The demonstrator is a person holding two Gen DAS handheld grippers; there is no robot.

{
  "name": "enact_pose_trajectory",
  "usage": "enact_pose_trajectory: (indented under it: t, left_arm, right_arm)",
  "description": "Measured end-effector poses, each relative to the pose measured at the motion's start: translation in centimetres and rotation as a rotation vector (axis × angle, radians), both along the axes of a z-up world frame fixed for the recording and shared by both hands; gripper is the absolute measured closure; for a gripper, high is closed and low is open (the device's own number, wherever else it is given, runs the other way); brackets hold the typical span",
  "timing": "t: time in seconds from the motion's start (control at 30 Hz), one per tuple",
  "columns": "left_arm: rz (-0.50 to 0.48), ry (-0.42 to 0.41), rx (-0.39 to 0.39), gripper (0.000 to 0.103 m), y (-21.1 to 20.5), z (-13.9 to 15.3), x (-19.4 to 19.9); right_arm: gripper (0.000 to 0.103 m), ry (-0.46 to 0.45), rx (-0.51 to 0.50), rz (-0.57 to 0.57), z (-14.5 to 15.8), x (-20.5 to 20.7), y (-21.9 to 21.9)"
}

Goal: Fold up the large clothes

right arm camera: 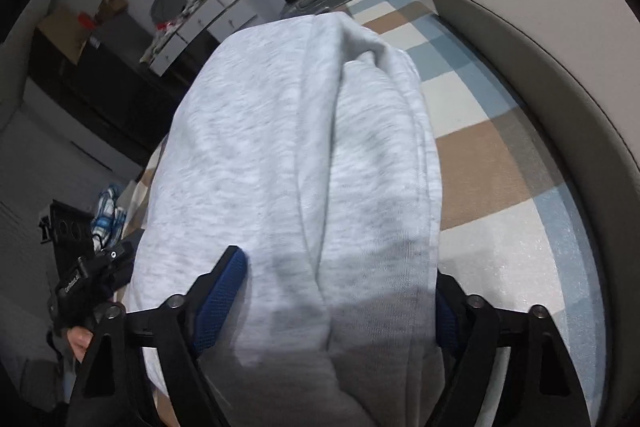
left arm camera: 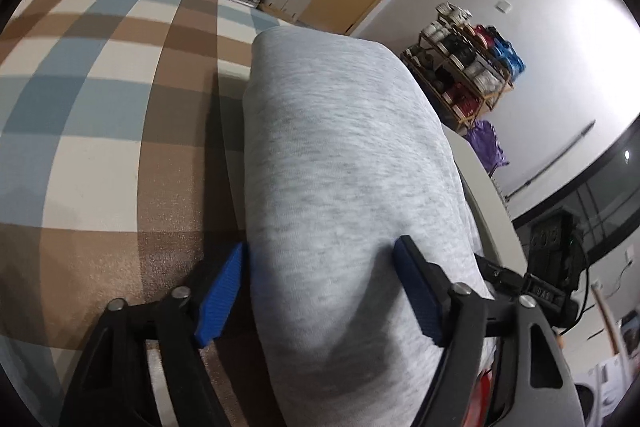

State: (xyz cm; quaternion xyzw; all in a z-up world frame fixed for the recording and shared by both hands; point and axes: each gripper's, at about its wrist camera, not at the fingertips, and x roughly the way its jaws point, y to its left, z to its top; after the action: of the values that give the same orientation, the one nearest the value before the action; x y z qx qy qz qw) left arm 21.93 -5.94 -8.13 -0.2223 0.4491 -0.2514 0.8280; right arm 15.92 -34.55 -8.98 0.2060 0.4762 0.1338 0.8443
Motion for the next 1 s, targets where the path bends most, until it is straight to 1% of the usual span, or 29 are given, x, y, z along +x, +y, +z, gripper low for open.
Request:
enact_pose_trajectory:
  t: [0.07, 0.17, 0.33, 0.43, 0.6, 0.7, 0.8, 0.93, 1.0]
  left_arm:
    - [-0.009, 0.001, 0.009, 0.034, 0.2, 0.1, -0.2]
    - [-0.026, 0.002, 0.024, 0.034, 0.7, 0.1, -0.7]
    - [-0.035, -0.032, 0.096, 0.034, 2.2, 0.5, -2.7]
    - [-0.024, -0.039, 0.116, 0.034, 3.1, 0.4, -3.5]
    - [-0.016, -0.019, 0.079, 0.034, 3.8, -0.2, -3.3]
    - [-0.015, -0.022, 0.080, 0.034, 3.4, 0.0, -3.1]
    - [-0.021, -0.020, 0.081, 0.034, 3.4, 0.0, -2.8]
    - [-0.032, -0.029, 0.084, 0.034, 3.4, 0.0, -2.8]
    - [-0.034, -0.030, 0.082, 0.034, 3.4, -0.1, -2.8]
  right_arm:
    - [0.024, 0.005, -0.010, 0.003, 0.1, 0.0, 0.5]
    - [0.024, 0.003, 0.005, -0.004, -0.1, -0.5, 0.7]
    - [0.024, -0.012, 0.031, 0.011, -0.3, -1.3, 2.2]
    - [0.024, -0.019, 0.035, 0.042, -0.4, -1.4, 3.6]
    - [0.020, -0.008, 0.030, 0.057, -0.5, -0.9, 4.1]
    - [0.019, 0.010, 0.036, 0.046, -0.4, -1.1, 3.5]
    - [0.019, 0.004, 0.039, 0.019, 0.0, -1.0, 2.8]
    - [0.019, 0.008, 0.056, -0.005, 0.2, 0.4, 1.6]
    - [0.019, 0.041, 0.060, 0.009, -0.3, 1.8, 1.8]
